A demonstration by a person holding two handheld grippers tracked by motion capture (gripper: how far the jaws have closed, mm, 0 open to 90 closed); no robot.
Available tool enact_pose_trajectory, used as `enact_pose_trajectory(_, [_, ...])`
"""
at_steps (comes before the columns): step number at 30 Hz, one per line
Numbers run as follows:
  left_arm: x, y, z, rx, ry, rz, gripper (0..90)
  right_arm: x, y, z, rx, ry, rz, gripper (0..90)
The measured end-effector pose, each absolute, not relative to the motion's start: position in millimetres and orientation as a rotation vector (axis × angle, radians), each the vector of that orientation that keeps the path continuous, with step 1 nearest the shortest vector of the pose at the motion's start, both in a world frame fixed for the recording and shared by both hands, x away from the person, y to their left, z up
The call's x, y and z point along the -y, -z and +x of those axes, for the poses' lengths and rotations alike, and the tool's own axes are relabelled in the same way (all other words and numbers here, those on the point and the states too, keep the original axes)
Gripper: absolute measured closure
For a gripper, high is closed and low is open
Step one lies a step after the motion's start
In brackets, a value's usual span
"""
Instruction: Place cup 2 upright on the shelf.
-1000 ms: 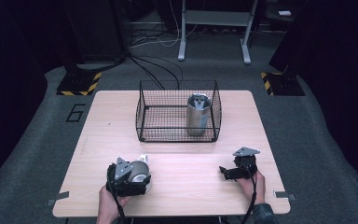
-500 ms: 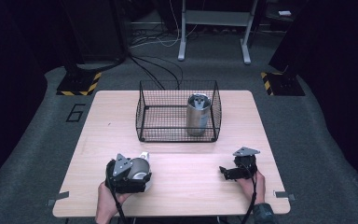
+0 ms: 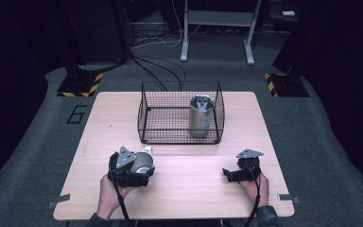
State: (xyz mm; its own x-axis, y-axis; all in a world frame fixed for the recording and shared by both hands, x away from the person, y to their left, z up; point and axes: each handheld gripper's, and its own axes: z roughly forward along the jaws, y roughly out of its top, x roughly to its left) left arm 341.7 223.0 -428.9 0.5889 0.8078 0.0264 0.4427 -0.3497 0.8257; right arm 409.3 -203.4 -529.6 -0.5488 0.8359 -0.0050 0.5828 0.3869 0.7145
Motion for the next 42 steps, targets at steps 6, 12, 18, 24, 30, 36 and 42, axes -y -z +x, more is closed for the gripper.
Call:
enact_pose_trajectory(6, [-222.0, 423.7, 348.8, -0.984, -0.549, 1.984, 6.2, 203.2, 529.6, 409.3, -2.286, -0.957, 1.235, 0.0])
enact_pose_trajectory(12, [-219.7, 415.6, 354.4, -0.968, -0.553, 1.983, 6.2, 203.3, 529.6, 409.3, -2.287, -0.957, 1.234, 0.1])
enact_pose_trajectory(18, [-214.3, 406.9, 360.4, -0.949, -0.566, 1.976, 6.2, 203.4, 529.6, 409.5, -2.287, -0.957, 1.229, 0.0])
enact_pose_trajectory(24, [-206.8, 396.7, 365.5, -0.918, -0.567, 1.982, 6.2, 203.3, 529.6, 409.3, -2.287, -0.956, 1.234, 0.0])
enact_pose_trajectory(30, [-200.7, 384.7, 371.4, -0.893, -0.573, 1.979, 6.2, 203.3, 529.6, 409.3, -2.286, -0.957, 1.234, 0.1])
enact_pose_trajectory(36, [-196.8, 372.9, 378.2, -0.872, -0.576, 1.965, 6.2, 203.3, 529.6, 409.3, -2.286, -0.956, 1.233, 0.0])
enact_pose_trajectory(42, [-193.5, 362.9, 385.5, -0.86, -0.569, 1.967, 6.2, 203.3, 529.6, 409.3, -2.287, -0.956, 1.234, 0.1])
